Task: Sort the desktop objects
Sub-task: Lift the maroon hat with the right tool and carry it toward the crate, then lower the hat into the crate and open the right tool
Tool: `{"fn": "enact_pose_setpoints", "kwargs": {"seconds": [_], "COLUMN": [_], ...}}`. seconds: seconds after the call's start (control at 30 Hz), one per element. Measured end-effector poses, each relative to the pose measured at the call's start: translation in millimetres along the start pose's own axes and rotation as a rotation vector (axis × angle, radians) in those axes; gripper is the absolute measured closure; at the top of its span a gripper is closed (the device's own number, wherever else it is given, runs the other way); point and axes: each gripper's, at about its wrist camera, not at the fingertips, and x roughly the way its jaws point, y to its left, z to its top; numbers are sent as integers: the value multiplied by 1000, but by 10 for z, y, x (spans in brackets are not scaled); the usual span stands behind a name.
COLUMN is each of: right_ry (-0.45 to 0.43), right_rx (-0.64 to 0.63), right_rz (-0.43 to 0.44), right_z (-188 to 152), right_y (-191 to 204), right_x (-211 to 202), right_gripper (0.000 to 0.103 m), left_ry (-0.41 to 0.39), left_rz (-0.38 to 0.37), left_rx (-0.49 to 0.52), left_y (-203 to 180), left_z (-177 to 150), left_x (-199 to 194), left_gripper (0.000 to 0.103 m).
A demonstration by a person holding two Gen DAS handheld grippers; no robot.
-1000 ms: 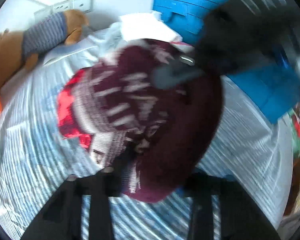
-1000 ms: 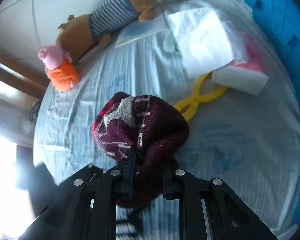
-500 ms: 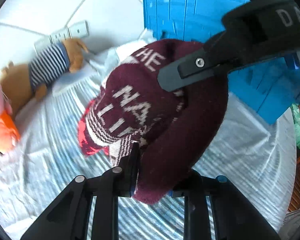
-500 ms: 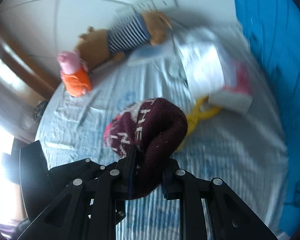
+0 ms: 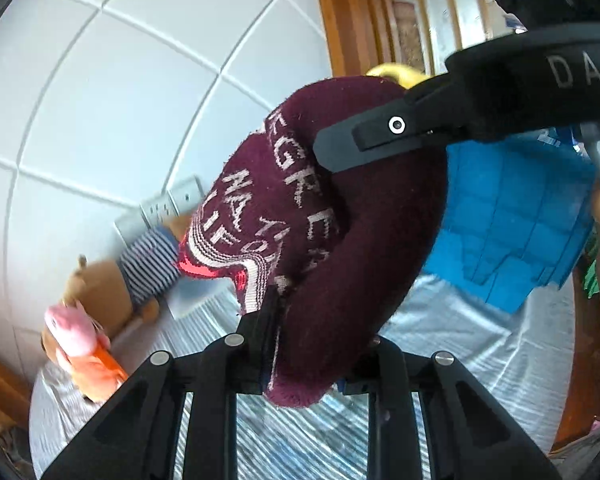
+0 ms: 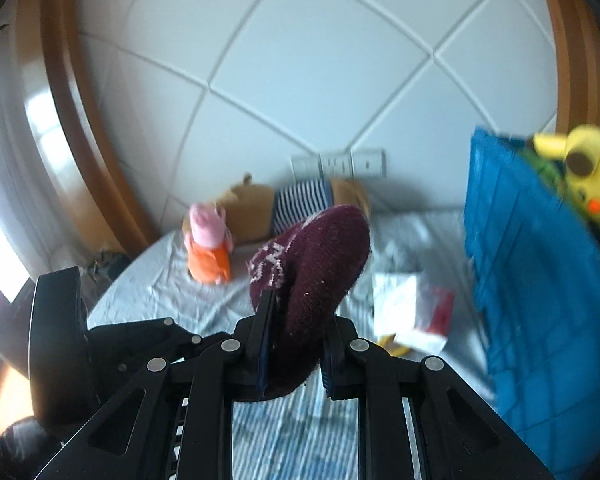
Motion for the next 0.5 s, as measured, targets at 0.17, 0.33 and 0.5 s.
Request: {"fn": "enact_pose_setpoints", "kwargs": {"seconds": [0.17,0.33,0.5], "right_ry": [-85,-142,-208], "right_rx": [-11,2,25], "right_rz": [-16,-37,-84], "right_z": [130,219,362], "right_y": [109,134,2], "right_x": [-424,-770,-1174], "right_gripper": [84,84,84], "left_ry": [-52,-90,-135], "left_rz": [1,-13,-35], "left_rx": [56,110,181], "left_y": [-91,-147,-494], "left_z": [241,518,1119], "left_x": [-327,-465,-411], "left_gripper": [81,81,81]}}
